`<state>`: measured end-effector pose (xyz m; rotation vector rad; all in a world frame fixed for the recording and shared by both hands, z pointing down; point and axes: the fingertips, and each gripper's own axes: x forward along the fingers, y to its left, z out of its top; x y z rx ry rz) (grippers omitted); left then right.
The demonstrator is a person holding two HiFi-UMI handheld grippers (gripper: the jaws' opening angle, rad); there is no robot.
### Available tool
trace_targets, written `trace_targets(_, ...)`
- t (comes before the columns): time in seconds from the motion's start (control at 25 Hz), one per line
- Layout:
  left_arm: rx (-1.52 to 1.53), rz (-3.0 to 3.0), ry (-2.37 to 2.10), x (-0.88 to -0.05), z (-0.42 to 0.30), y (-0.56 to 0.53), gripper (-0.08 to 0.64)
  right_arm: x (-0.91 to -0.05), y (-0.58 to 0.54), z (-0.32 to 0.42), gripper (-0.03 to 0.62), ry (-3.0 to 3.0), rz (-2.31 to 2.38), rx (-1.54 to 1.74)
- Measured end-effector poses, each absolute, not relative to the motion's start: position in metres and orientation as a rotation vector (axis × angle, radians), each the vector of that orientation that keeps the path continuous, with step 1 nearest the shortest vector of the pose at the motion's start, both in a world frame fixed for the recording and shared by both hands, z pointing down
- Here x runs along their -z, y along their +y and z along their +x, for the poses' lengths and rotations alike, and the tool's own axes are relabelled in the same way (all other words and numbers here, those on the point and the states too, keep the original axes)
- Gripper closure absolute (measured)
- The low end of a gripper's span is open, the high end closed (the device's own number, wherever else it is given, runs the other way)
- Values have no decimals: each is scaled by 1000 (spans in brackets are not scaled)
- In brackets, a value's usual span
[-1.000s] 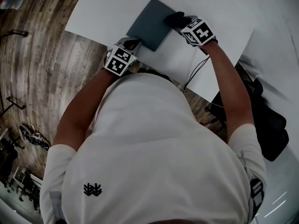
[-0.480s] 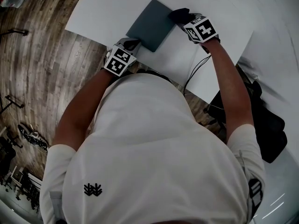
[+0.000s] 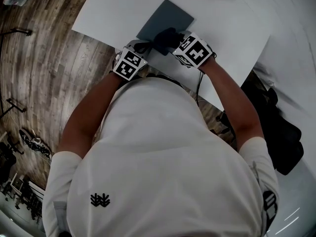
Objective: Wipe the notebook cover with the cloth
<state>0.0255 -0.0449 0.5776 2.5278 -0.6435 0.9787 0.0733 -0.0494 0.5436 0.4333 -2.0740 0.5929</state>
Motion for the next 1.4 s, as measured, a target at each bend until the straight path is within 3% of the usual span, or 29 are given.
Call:
trace_targets(0.36,-973,2550,-655,-576,27,-46,554,-561,-50,61,425,-2058,362,-614)
trace_targets(1.16,-974,2559,-627,-576,28,-45,554,-566,-177,164,425,-1944,678,-632)
trace_targets(1.4,-977,2562,-617,-575,31,-44,554,-554,-173,162,426,-1950,707,-611)
